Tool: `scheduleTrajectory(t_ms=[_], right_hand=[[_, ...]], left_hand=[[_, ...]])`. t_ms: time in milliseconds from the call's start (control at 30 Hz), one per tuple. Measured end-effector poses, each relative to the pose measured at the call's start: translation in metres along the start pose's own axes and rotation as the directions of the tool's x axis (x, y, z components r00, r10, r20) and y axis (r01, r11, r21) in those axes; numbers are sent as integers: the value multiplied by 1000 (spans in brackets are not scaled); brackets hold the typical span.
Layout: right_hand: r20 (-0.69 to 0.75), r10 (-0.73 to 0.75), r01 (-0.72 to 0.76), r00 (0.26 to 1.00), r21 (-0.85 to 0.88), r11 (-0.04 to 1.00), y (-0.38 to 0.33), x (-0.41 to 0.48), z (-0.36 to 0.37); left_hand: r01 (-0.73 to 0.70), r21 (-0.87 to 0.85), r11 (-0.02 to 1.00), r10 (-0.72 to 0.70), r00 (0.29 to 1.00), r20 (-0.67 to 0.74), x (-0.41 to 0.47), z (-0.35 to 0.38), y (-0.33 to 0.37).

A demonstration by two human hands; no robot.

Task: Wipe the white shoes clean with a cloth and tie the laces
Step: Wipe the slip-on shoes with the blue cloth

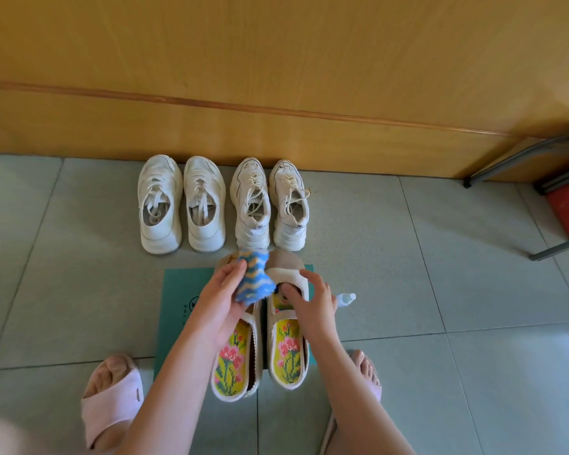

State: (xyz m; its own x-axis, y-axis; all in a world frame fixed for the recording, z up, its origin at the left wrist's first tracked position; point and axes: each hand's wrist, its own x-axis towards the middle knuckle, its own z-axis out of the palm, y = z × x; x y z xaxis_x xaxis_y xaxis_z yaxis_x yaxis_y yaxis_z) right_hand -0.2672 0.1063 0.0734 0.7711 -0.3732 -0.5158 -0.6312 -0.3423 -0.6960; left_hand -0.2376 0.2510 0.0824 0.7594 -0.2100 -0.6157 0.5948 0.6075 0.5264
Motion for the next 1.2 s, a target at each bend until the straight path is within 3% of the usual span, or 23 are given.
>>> scheduleTrajectory(t_ms=[33, 100, 233, 400, 567, 733, 867, 933, 1200], right_hand=[[-17, -11, 7, 1000, -190, 982, 6, -4, 4], [-12, -10, 4, 1000, -387, 922, 16, -13, 16], [-49, -19, -8, 999, -496, 869, 28, -17, 30], [-55, -32, 7, 998, -415, 910, 31, -13, 20], [2, 42, -41, 999, -217, 975, 35, -13, 2], [31, 65, -58, 997, -174, 983, 39, -12, -3], [54, 78, -73, 996, -76, 994, 44, -7, -9], [63, 70, -67, 996, -55, 996, 46, -6, -10], [54, 86, -86, 995, -17, 996, 53, -3, -9]], left_hand=[[-16, -21, 1000, 15, 1000, -27, 2, -2, 2], [-37, -44, 998, 33, 997, -73, 8, -8, 6], [-35, -98, 995, 28, 997, -73, 15, -14, 8], [-41, 7, 999, 41, 985, -168, 18, -9, 6], [-197, 389, 900, 277, 947, -161, 32, 14, 8], [-404, 790, 462, 578, 813, 78, 81, 36, 2], [-414, 879, 237, 530, 813, 241, 98, 36, -18], [-412, 887, 207, 512, 819, 261, 98, 31, -26], [-360, 901, 242, 513, 836, 196, 83, 23, -30]])
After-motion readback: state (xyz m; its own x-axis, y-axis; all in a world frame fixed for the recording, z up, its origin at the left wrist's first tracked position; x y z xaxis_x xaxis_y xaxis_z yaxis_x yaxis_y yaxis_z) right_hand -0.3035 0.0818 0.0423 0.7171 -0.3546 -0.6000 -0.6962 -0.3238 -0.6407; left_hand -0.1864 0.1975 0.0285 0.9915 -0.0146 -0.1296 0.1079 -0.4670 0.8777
